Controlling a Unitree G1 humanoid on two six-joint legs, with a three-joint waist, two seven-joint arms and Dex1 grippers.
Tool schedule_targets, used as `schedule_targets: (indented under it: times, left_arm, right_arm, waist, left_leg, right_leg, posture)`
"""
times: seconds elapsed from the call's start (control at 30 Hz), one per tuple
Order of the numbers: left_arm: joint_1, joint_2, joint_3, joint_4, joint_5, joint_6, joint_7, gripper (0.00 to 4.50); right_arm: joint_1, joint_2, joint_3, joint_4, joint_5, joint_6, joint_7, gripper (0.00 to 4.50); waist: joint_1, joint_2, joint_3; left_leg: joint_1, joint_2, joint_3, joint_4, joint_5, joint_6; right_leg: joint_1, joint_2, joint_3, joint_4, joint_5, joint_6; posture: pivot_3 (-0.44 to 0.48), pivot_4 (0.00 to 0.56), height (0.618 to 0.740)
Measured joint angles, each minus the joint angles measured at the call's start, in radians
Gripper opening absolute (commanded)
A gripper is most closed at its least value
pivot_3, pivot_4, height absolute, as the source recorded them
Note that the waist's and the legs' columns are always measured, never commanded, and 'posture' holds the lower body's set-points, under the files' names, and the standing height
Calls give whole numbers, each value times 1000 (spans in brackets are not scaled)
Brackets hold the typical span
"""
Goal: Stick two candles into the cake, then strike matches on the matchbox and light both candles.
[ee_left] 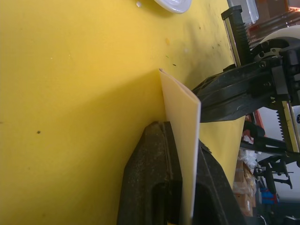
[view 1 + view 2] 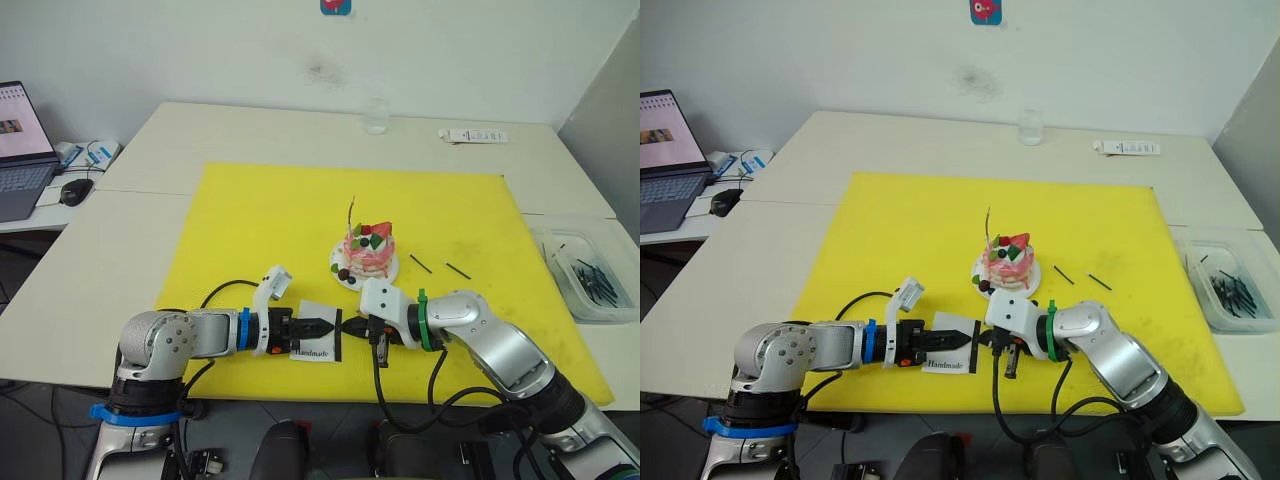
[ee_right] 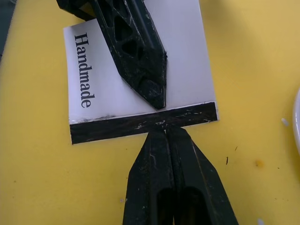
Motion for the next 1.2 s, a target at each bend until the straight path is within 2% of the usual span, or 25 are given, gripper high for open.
schedule_targets:
  times: [0.23, 0.4, 0.6, 0.73, 0.87, 1.0, 1.13, 1.17, 1.2]
  left_arm:
    - [30, 14, -7, -22, 0, -67, -34, 47]
    - [55, 24, 8, -62, -27, -109, -83, 47]
    - [67, 36, 50, -128, -93, -163, -140, 47]
    - [67, 41, 69, -160, -149, -178, -165, 47]
    - [64, 51, 81, -172, -188, -185, -171, 0]
    - [57, 52, 82, -170, -191, -199, -162, 0]
    - [47, 50, 79, -168, -189, -223, -145, 0]
    - [47, 47, 79, -168, -189, -230, -139, 0]
    - [47, 43, 79, -168, -188, -234, -131, 0]
  right_arm:
    - [12, -2, -76, -51, 49, 21, -18, 0]
    - [64, -85, -183, -146, 110, 17, -3, 0]
    - [183, -179, -368, -284, 218, 8, 18, 0]
    - [245, -182, -505, -336, 299, 29, -11, 0]
    - [280, -183, -569, -361, 352, 44, -40, 779]
    - [340, -200, -594, -366, 347, 15, -61, 2077]
    - [366, -162, -590, -291, 270, -95, -136, 3478]
    - [368, -145, -585, -262, 242, -126, -163, 3772]
    - [369, -124, -578, -232, 217, -154, -187, 3772]
  waist:
    - [1, 0, 0]
    - [0, -1, 1]
    - [0, -1, 1]
    - [-1, -1, 2]
    - [-1, -1, 2]
    - [-1, -2, 2]
    - [-2, -2, 2]
    - [-2, -2, 2]
    - [-2, -2, 2]
  left_leg:
    - [-1, 0, 0, 0, 0, 0]
    - [-2, 0, 0, -1, 0, 0]
    - [-3, 1, -2, -1, 0, 0]
    - [-3, 1, -2, 0, 0, 0]
    - [-3, 1, -2, 0, 0, 0]
    - [-3, 0, -2, 0, 0, 0]
    - [-3, 0, -1, 0, 0, 0]
    - [-3, 0, -1, 0, 0, 0]
    - [-3, 0, -1, 0, 0, 0]
  right_leg:
    - [0, -2, 0, 0, -2, -4]
    - [-1, -2, -1, 0, -3, -4]
    - [-2, -2, -3, 0, -3, -1]
    - [-2, -2, -3, 0, -4, -1]
    - [-1, -1, -2, 0, -4, -2]
    - [-1, -1, -2, -1, -4, -2]
    - [-1, 0, -1, -1, -4, -2]
    - [-1, 1, -1, -1, -4, -2]
    - [-1, 1, -1, -1, -4, -2]
  posture:
    - [0, 150, 727]
    - [0, 150, 727]
    - [0, 150, 727]
    - [0, 150, 727]
    - [0, 150, 727]
    - [0, 150, 727]
    - [0, 150, 727]
    - [0, 150, 727]
    - [0, 150, 727]
